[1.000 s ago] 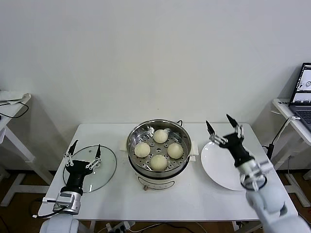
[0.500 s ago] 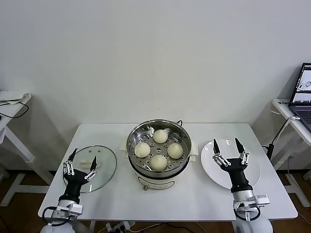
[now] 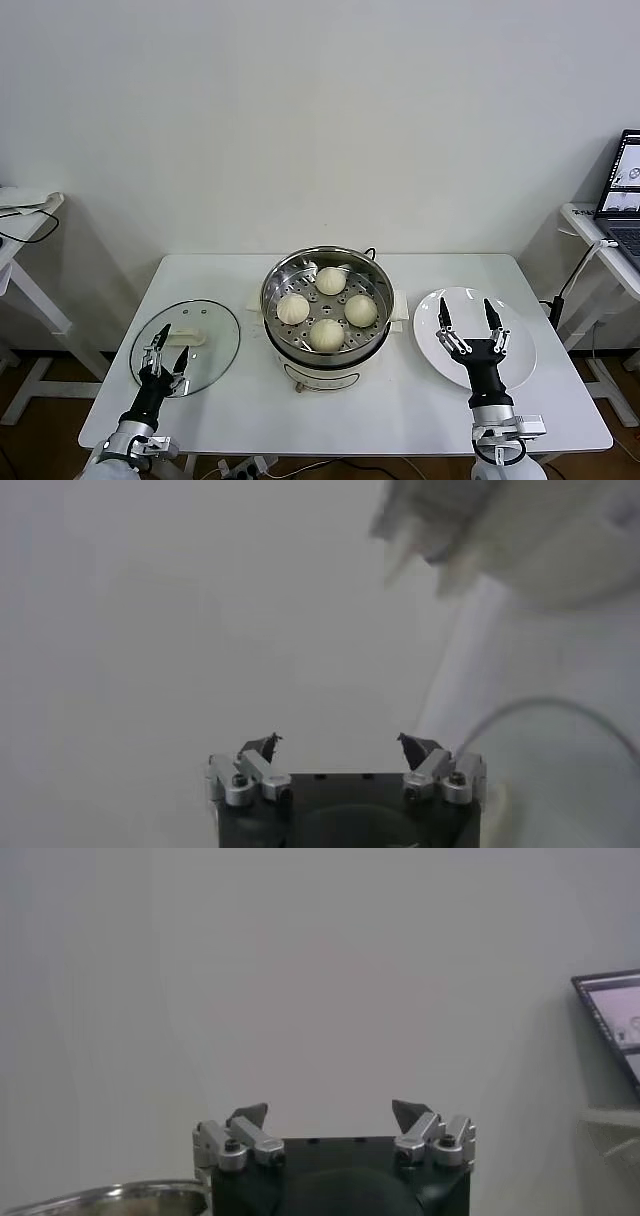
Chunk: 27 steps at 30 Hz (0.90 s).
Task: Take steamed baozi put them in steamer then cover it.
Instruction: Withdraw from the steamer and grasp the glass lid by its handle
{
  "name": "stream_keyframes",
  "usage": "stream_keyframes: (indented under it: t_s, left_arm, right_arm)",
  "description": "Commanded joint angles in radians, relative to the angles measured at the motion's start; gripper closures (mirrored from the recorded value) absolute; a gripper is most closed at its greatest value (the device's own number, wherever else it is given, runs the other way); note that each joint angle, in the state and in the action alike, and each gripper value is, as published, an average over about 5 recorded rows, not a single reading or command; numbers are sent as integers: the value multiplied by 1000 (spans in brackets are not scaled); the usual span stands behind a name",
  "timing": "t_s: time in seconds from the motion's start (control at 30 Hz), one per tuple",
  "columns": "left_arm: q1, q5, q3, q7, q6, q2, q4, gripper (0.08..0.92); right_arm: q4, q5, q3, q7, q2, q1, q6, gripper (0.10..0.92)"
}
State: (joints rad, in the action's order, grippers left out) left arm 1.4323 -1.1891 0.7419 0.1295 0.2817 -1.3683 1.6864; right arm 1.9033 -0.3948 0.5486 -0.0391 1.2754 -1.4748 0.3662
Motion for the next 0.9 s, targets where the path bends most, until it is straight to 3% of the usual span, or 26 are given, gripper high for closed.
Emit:
stream_keyframes:
  t_s: [0.03,0.9]
  left_arm:
    - [-97,-229,8,45,1,16,-176,177]
    - [-258,-239,-18,37,-43,16,-288,177]
  right_arm:
    - [-14,9,-3,-6,21,-5,12,203]
    - [-58,54,-35,-4,26,3,28,203]
